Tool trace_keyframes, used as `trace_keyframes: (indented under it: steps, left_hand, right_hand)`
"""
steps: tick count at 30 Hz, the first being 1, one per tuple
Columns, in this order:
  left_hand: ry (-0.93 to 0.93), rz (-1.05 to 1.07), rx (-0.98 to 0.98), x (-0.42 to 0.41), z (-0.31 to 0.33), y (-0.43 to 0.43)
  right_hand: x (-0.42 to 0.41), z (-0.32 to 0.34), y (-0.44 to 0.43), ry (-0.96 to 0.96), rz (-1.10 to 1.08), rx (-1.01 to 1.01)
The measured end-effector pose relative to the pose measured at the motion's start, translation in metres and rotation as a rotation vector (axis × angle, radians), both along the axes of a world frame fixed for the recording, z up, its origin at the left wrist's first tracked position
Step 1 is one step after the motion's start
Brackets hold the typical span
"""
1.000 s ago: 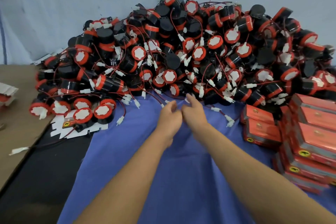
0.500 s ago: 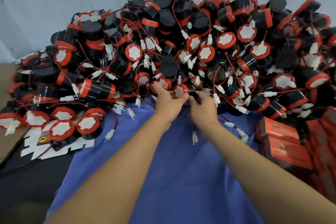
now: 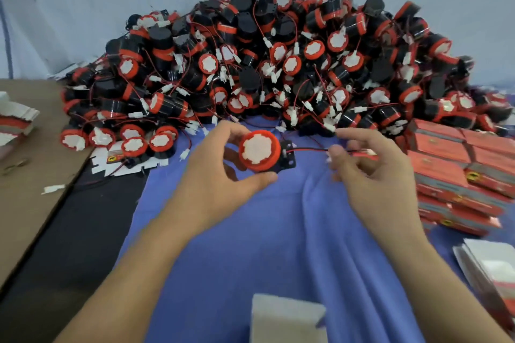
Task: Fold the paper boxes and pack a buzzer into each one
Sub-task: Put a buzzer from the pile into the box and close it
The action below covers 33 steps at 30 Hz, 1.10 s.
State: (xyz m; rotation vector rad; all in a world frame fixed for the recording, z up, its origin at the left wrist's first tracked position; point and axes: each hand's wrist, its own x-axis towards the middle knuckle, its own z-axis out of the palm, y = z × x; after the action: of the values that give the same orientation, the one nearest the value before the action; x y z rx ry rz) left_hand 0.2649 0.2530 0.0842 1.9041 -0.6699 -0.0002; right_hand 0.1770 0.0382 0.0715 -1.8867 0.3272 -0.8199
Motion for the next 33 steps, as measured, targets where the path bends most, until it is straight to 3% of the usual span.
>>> trace_keyframes:
  steps: [6,10,11,14,16,18,23,27,33]
  left_hand:
    - [0.054,-0.009,-0.014,-0.105,0.008,0.036]
    - [0.026,0.115,-0.070,-0.151,-0.007,0.046]
    - [0.011,0.142,-0.080,-0.162,-0.012,0.048]
    - [-0.058,0.160,-0.068,-0.186,-0.022,0.053]
    - [-0.129,0.127,0.006,-0.196,-0.031,0.054]
    - [-0.161,0.099,0.099,-0.202,-0.040,0.055]
    - [-0.382,0.135,0.361,-0.207,-0.050,0.051]
    - [-0.450,0.125,0.475,-0.204,-0.060,0.044]
    - [-0.535,0.104,0.578,-0.207,-0.081,0.042]
  right_hand:
    - [-0.081,0.010,0.033,-0.152,-0.149,0.362]
    - [-0.139,-0.005,0.048,-0.028,-0.300,0.233]
    - [-0.153,-0.007,0.050,0.052,-0.255,0.305]
    - [-0.168,-0.004,0.061,0.322,0.042,0.796]
    - [-0.166,-0.002,0.066,0.294,0.110,0.985]
    - [-0.164,-0.003,0.066,0.138,0.085,1.024]
    - [-0.170,-0.006,0.070,0.135,-0.005,0.417]
    - [-0.168,-0.010,0.083,0.246,-0.017,0.065]
    - [-0.165,-0.023,0.096,0.393,0.063,-0.208]
